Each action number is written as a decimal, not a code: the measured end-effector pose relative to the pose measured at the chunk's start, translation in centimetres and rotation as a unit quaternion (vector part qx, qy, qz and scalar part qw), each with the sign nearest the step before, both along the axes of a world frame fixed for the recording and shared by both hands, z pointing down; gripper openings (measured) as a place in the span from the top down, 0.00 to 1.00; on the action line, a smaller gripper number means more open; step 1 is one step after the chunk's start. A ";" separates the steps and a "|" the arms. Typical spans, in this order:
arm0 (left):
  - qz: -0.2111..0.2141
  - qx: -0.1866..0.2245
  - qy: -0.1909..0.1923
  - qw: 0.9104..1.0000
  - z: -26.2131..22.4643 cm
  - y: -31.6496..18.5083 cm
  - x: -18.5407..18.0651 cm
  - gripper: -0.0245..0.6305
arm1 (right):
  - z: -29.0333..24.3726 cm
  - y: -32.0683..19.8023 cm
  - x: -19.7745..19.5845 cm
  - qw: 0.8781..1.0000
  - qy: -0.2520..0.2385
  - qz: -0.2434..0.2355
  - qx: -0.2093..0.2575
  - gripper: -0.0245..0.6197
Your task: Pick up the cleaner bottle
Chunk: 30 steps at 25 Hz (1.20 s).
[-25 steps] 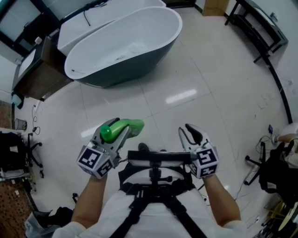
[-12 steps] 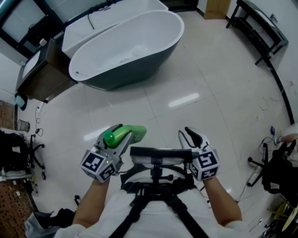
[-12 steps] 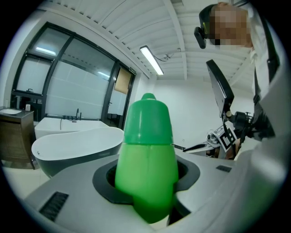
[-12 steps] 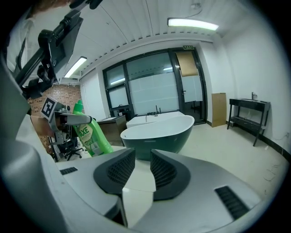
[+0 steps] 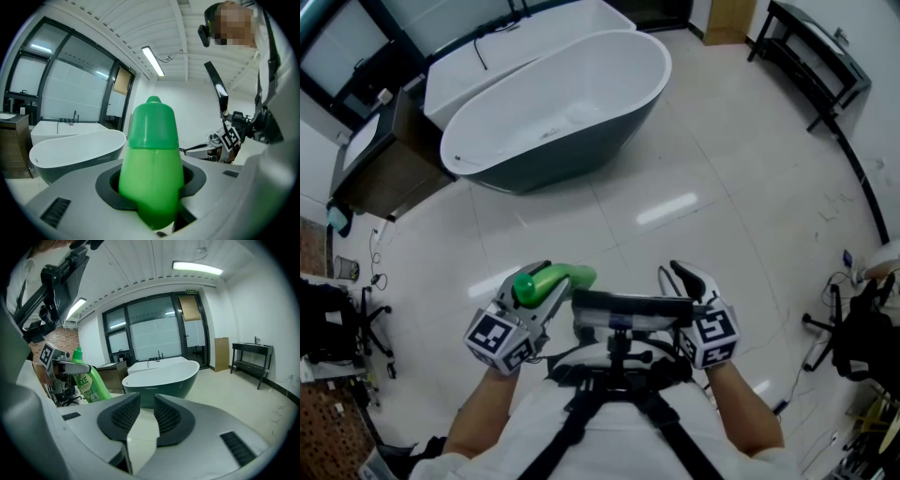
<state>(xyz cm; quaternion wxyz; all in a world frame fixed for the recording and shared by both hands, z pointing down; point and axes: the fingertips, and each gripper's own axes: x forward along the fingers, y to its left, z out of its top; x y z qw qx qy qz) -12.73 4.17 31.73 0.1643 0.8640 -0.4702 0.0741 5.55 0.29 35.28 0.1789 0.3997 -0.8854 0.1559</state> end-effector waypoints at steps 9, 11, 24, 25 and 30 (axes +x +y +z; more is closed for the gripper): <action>0.032 0.002 0.007 0.999 -0.4 0.6 -0.1 0.69 | 0.8 1.3 -0.4 0.999 0.031 0.040 -0.015 0.95; 0.042 0.008 0.012 0.999 -0.3 0.8 -0.1 0.69 | 1.1 1.7 -0.4 0.998 0.034 0.048 -0.021 0.95; 0.040 0.003 0.004 0.999 -0.3 1.2 0.2 0.69 | -0.1 2.7 0.1 0.997 0.025 0.059 -0.031 0.95; 0.040 0.002 0.006 0.999 -0.4 1.3 0.2 0.69 | -0.4 2.7 0.2 0.998 0.023 0.058 -0.029 0.95; 0.039 0.002 0.006 0.999 -0.7 1.7 0.1 0.69 | -1.4 2.5 0.5 0.998 0.018 0.060 -0.023 0.95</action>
